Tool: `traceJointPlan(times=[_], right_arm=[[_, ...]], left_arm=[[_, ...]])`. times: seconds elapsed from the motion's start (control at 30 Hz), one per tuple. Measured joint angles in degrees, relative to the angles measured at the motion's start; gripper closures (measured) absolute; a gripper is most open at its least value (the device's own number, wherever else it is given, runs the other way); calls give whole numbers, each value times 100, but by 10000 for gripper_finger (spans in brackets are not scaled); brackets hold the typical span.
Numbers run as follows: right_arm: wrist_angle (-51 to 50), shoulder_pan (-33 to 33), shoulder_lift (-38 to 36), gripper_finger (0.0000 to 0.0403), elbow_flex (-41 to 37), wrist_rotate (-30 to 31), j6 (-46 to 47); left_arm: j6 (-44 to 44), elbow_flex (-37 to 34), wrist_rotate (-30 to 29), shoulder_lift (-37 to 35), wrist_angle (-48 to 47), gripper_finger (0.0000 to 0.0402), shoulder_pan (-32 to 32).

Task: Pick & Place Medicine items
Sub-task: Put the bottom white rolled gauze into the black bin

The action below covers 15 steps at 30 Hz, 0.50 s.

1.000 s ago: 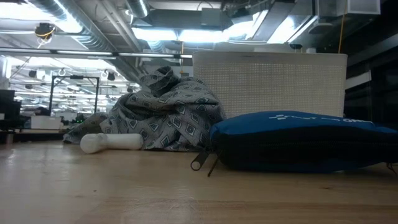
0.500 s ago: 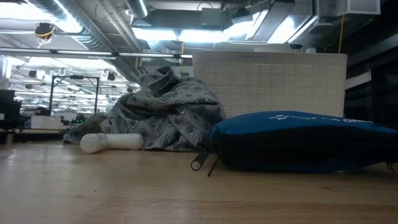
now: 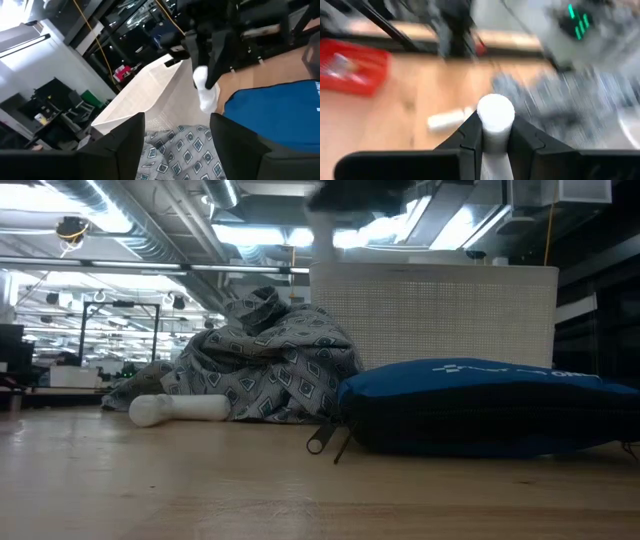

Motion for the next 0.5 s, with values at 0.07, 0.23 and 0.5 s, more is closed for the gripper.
traceJointPlan(times=[0.07,0.23,0.5], right_arm=[[-727,53,-178,339,-2,-10,681],[-2547,250,-559,340,0,-1016,2578],[-4418,787,-565,340,0,-2203,4390]], left_arm=[[2,0,-24,-63,-70,182,-51],[2,0,-28,-164,-96,190,-39],[-44,-2,191,-164,-84,199,-36]])
